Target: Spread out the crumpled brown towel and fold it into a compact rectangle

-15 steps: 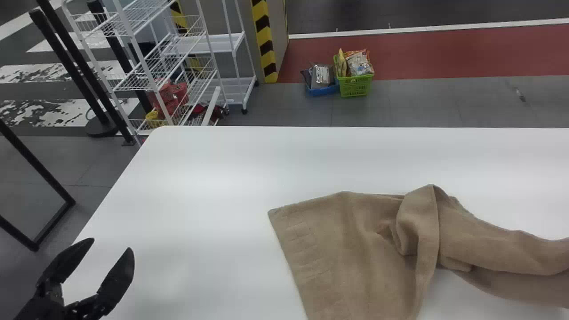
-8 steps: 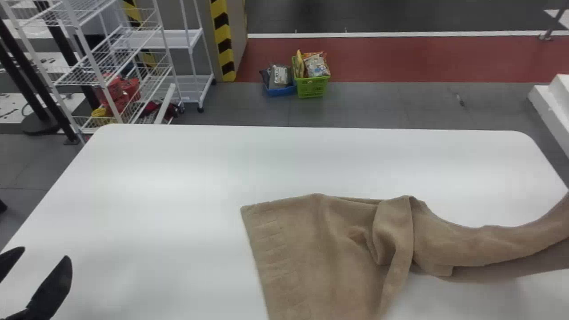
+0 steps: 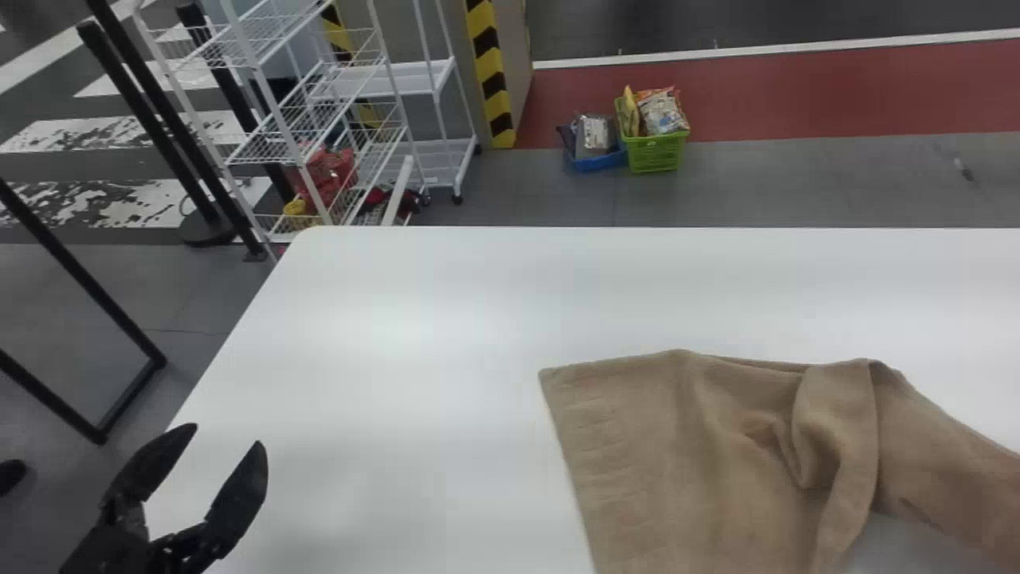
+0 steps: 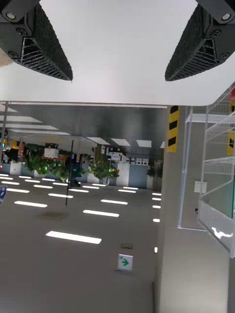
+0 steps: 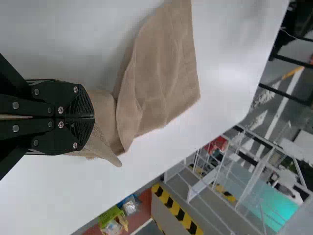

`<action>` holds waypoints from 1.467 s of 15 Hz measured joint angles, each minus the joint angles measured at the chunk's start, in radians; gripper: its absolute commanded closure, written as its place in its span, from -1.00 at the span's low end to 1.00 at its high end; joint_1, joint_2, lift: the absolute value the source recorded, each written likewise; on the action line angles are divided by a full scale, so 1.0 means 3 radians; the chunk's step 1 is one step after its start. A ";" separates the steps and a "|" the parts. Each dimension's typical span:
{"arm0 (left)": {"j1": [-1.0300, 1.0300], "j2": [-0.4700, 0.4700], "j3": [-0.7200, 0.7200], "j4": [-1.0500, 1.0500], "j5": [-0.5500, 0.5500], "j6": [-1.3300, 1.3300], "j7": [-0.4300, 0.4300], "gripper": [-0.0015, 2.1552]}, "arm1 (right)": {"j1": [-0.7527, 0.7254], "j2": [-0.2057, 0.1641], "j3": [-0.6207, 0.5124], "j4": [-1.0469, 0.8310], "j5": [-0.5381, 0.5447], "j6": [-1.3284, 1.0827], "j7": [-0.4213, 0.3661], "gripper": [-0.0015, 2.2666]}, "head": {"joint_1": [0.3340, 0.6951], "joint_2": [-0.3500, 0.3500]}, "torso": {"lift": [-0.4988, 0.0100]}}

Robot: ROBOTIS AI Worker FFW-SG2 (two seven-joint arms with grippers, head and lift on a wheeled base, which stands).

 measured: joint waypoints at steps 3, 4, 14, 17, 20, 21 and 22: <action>0.0000 0.0000 -0.0022 -0.0004 -0.0008 0.0006 0.0002 -0.88 | 0.0244 -0.0055 0.0043 -0.0039 0.0343 -0.0157 0.0000 0.27 | 1.00 0.81 | 0.46; 0.0000 0.0000 -0.0028 -0.0014 -0.0014 0.0008 0.0003 -0.88 | 0.0315 -0.0084 0.0071 -0.0039 0.0467 -0.0162 0.0000 0.27 | 1.00 0.80 | 0.46; 0.0026 0.0000 -0.0036 -0.0069 -0.0030 0.0014 0.0005 -0.88 | 0.0713 -0.0250 -0.0219 -0.0274 0.0606 0.0738 0.0000 -0.99 | 1.00 0.44 | 0.46; 0.0026 0.0000 -0.0047 -0.0068 -0.0030 0.0019 0.0005 -0.88 | 0.0788 -0.0257 -0.0233 -0.0291 0.0496 0.0745 0.0000 -0.96 | 1.00 0.46 | 0.46; 0.0036 0.0000 -0.0041 -0.0061 -0.0030 0.0019 0.0001 -0.88 | 0.0696 -0.0217 -0.0356 -0.0307 0.0237 0.0922 0.0000 -0.93 | 1.00 0.47 | 0.46; 0.0040 0.0000 -0.0032 -0.0052 -0.0023 0.0019 -0.0002 -0.88 | 0.0522 -0.0162 -0.0503 -0.0287 0.0046 0.1248 0.0000 -0.93 | 1.00 0.40 | 0.46; 0.0040 0.0000 -0.0028 -0.0040 -0.0016 0.0019 -0.0005 -0.88 | 0.0314 -0.0129 -0.0622 -0.0237 -0.0096 0.1748 0.0000 -0.93 | 1.00 0.31 | 0.46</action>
